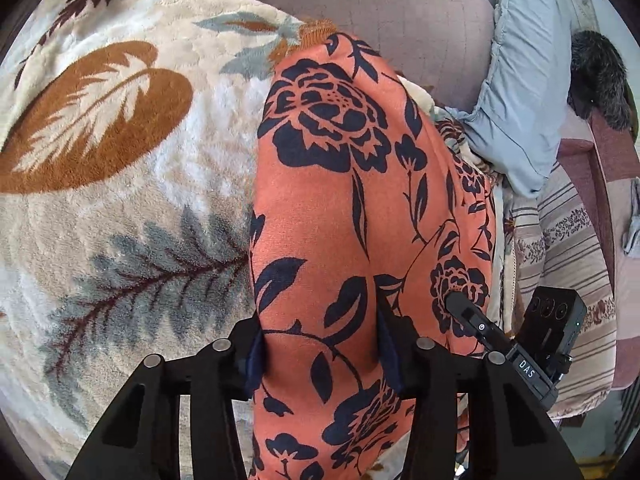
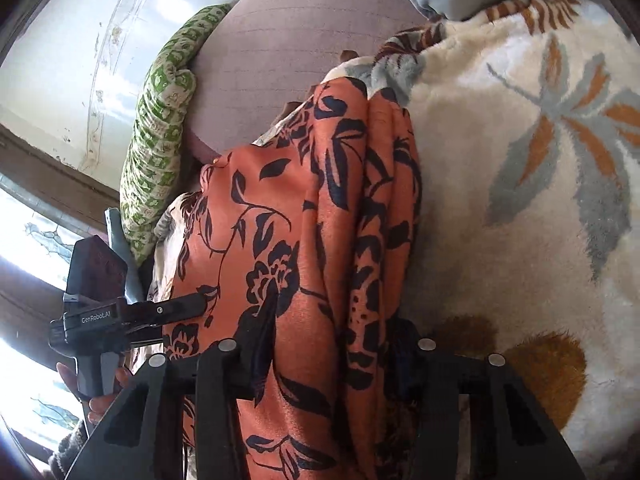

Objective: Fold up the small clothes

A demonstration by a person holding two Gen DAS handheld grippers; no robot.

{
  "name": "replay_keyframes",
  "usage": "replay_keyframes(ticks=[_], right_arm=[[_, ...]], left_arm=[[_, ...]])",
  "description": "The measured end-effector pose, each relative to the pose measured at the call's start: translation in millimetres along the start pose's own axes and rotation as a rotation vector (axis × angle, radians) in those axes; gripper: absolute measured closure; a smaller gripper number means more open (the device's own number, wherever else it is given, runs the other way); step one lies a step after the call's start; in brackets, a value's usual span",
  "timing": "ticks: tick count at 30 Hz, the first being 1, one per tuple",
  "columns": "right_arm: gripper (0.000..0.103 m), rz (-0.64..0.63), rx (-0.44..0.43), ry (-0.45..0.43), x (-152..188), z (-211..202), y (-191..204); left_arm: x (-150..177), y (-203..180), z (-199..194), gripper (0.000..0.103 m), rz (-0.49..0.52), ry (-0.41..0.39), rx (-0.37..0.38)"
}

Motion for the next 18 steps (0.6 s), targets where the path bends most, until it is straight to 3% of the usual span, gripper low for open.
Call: replay_keyframes(ticks=[11, 18], right_arm=[[0.061, -0.052, -0.086, -0.057, 25.4, -26.1, 58.0], [0.06, -0.109, -0.144, -0.023, 58.8, -14.6, 129.6]], left_arm=[[36.8, -0.3, -74.1, 0.062, 0.05, -0.096, -0.028], [81.4, 36.9, -149.8, 0.062, 0.05, -0.183, -0.077]])
Point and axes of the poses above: each gripper's, at about its wrist camera, not at the fingertips, and z roughly the way its jaws point, y to its left, x to its underside, the point moved 6 cm from there along z, roughly the way its jaws point, and after that the axes turned 3 degrees about y, right-handed, at the moved point
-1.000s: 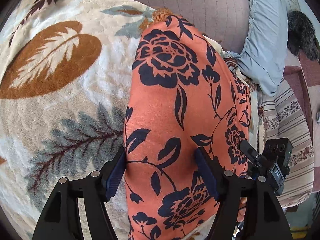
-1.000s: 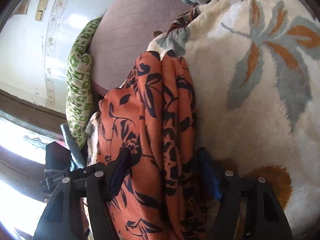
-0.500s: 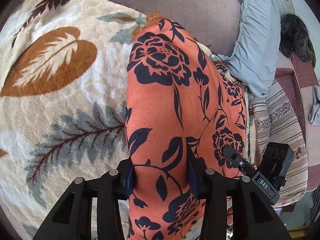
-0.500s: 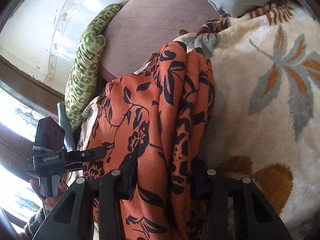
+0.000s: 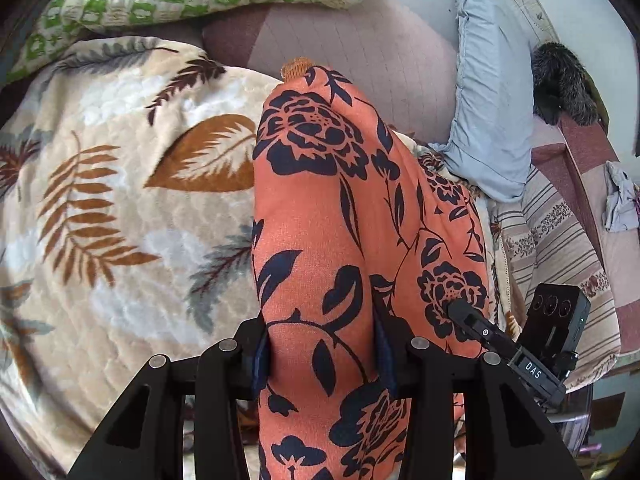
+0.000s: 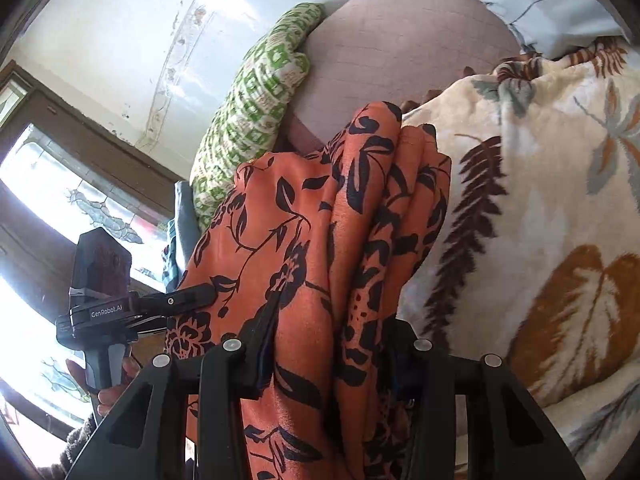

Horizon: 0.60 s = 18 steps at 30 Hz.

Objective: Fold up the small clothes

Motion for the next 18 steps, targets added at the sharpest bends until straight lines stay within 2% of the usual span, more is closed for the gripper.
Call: replay_keyframes(ticks=[4, 8, 13, 18], right_arm=[[0.06, -0.002, -0.015, 0.041, 26.1, 30.6, 25.0], [0.06, 0.016, 0.0, 0.09, 49.7, 61.5, 32.8], [0.06, 0.009, 0.044, 0.125, 64.6, 87.2, 32.1], [0.058, -0.04, 0.083, 0.14, 72.6, 89.7, 24.1]], left_arm=[[25.5, 42.1, -19.0, 0.062, -0.035, -0.008, -0.034], [43.0, 73.6, -26.5, 0.062, -0.066, -0.002, -0.063], [52.8, 91.1, -7.3, 0.061, -0.096, 0.019, -0.07], [55.7, 107.7, 28.3, 0.058, -0.104, 0.033, -0.054]])
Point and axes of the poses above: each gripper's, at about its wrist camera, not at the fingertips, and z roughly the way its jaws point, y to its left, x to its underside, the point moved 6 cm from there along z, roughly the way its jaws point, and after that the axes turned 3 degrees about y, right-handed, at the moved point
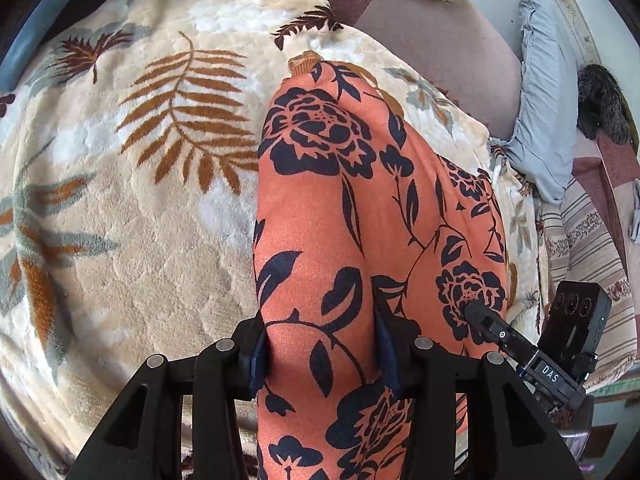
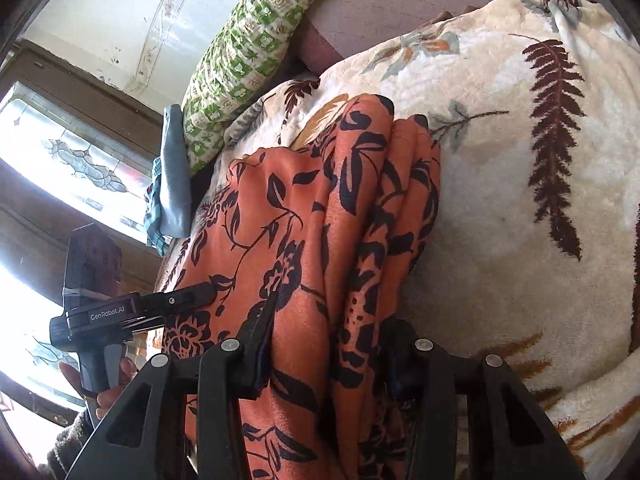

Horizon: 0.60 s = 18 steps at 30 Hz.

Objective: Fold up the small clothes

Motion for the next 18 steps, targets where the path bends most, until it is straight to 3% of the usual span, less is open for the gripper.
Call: replay_keyframes(ticks=[6, 10, 13, 18], right_arm=[[0.046, 0.008, -0.022, -0.019, 5.2, -12.5, -22.0], [0.043, -0.021, 0.004, -0.031, 14.0, -22.0, -36.0], [0.043, -0.082, 0.052, -0.045, 15.2, -19.6, -32.0], [0.038, -0.116, 0.114, -0.043, 13.9, -13.7, -27.2]], left_arm=[[-3.7, 14.6, 19.3, 0.046, 0.024, -0.005, 0.028], [-5.4, 25.6, 33.0, 0.028, 0.039, -0.003, 0.032], [-6.0, 30.1, 40.4, 0.027, 0.036, -0.026, 0.042], [-2.9, 23.6, 45.2, 0.026, 0.083, -0.051, -0.023]])
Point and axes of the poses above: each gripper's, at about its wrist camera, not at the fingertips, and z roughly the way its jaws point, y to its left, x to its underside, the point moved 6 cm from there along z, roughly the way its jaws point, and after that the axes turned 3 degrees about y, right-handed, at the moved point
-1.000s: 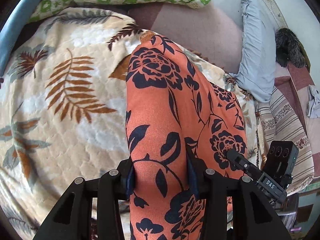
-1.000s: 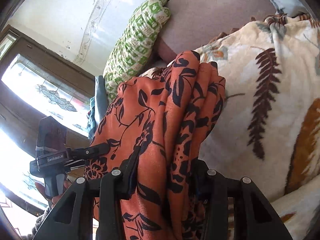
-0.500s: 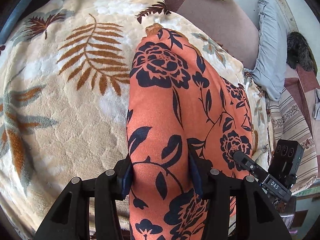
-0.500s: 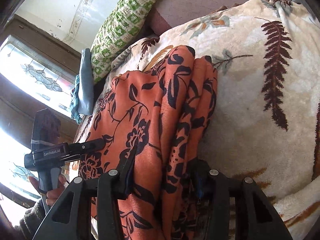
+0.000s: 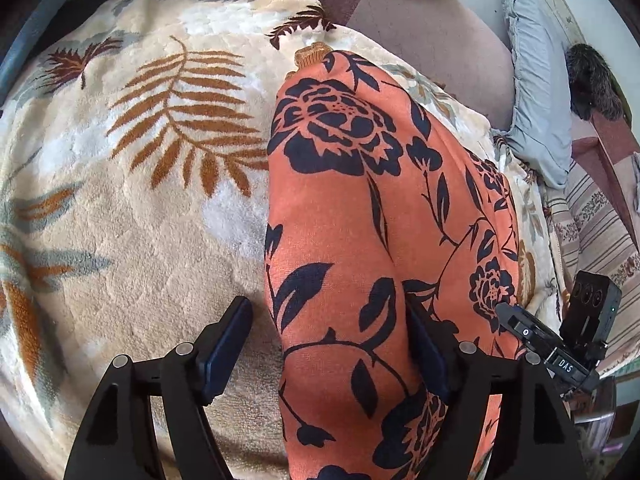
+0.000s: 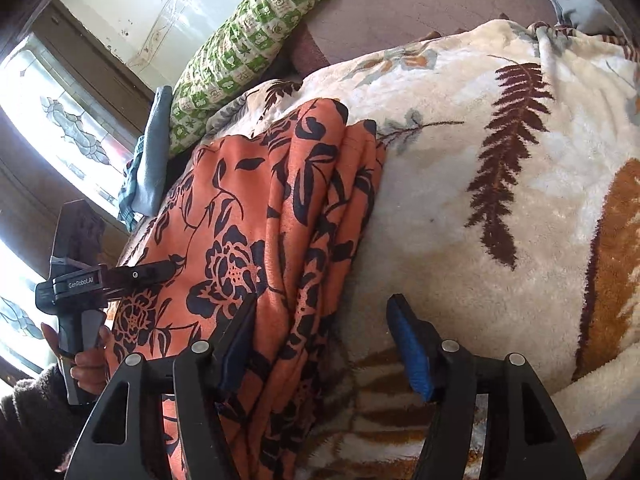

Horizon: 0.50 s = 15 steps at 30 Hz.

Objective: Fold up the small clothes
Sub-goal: 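Open both grippers and release the folded blouse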

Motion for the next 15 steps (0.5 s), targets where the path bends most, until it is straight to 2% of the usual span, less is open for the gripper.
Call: replay_keyframes(ticks=[4, 8, 11, 13, 14, 15], right_arm=[[0.036, 0.057, 0.053, 0.014, -0.1, -9.3, 5.3], [0.033, 0.021, 0.116, -0.008, 7.7, -34.9, 20.9], [0.033, 0.01, 0.105, -0.019, 17.6, -52.1, 36.3], [0.033, 0.031, 0.093, 0.004, 29.9, -53.9, 40.9], [0.035, 0.036, 0.091, 0.019, 37.8, -53.0, 43.6], [0.043, 0.024, 0.088, 0.029, 46.0, -52.0, 48.0]], left_arm=[[4.0, 1.5, -8.6, 0.029, -0.08, 0.039, 0.018], [13.1, 3.8, -43.5, 0.032, -0.079, 0.001, 0.0], [26.2, 5.9, -64.6, 0.032, -0.075, -0.026, -0.017], [38.7, 4.7, -70.3, 0.032, -0.07, -0.024, -0.002], [46.9, 3.4, -71.1, 0.032, -0.063, -0.017, -0.002], [53.8, 4.9, -70.8, 0.032, -0.052, -0.008, -0.016]])
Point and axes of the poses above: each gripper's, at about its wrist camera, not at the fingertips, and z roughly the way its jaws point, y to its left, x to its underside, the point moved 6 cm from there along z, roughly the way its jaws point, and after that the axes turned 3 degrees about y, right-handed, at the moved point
